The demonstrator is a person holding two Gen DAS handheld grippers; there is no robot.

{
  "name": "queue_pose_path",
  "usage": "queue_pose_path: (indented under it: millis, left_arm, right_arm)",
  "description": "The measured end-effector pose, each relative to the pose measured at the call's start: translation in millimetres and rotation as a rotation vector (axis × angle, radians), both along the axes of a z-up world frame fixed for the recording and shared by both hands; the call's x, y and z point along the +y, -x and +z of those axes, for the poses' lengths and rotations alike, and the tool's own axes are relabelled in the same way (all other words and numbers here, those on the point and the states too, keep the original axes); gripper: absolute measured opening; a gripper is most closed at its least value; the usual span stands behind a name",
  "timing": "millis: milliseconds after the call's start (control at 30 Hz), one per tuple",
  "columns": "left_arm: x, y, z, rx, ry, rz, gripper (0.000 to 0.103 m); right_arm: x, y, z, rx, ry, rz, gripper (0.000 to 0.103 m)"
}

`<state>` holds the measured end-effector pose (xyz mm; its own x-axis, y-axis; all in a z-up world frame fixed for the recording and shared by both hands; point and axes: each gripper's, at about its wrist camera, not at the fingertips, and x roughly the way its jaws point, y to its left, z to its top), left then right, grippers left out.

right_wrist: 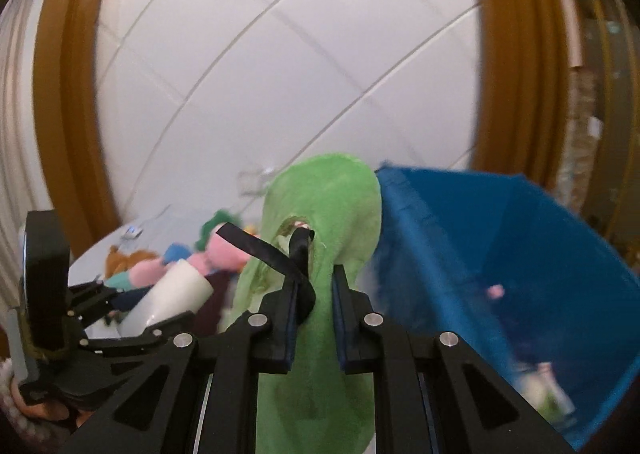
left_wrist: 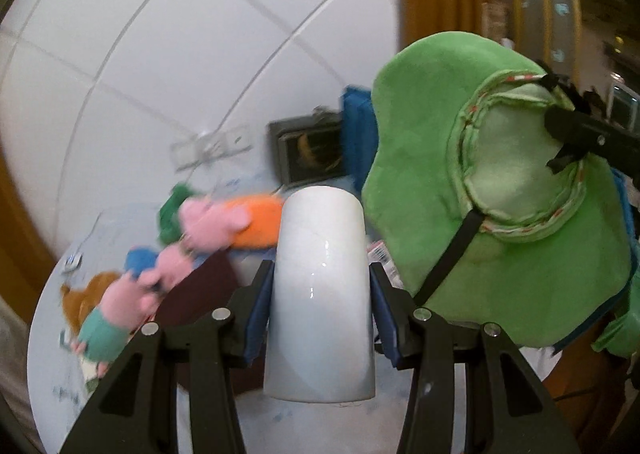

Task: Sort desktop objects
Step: 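Carry the paper roll and green hat over the blue bin and release both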

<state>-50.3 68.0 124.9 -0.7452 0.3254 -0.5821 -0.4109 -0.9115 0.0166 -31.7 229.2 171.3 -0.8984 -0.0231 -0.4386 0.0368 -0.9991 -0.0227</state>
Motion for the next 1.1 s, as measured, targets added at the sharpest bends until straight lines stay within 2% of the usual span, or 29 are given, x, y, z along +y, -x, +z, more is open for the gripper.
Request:
queue_pose_path:
  millis: [300, 500, 633, 833, 967, 1100]
  left_arm:
    - [116, -2, 51, 0.080, -0.018, -0.145, 0.046]
    - [196, -1, 69, 0.097, -0.009, -0.242, 0.046]
    - [250, 1, 70, 0.070, 0.032, -0.317, 0.046]
    - [303, 1, 59, 0.014, 0.115, -0.411, 0.046]
    - [321, 3, 54, -0.008, 0.164, -0.414, 0.046]
    - [328, -4, 52, -0.021, 0.174, -0.413, 0.046]
  right_arm:
    - [112, -31, 45, 0.171, 0.044, -0.199, 0.015]
    - [183, -40, 51, 0.206, 0.051, -0.327, 0.015]
    - [226, -35, 42, 0.161, 0.053, -0.391, 0.015]
    - [273, -23, 10, 0.034, 0.055, -0.422, 0.015]
    - [295, -12, -12, -0.040, 0.061, -0.424, 0.015]
    - [302, -2, -31, -0.103, 0.044, -0.435, 0.015]
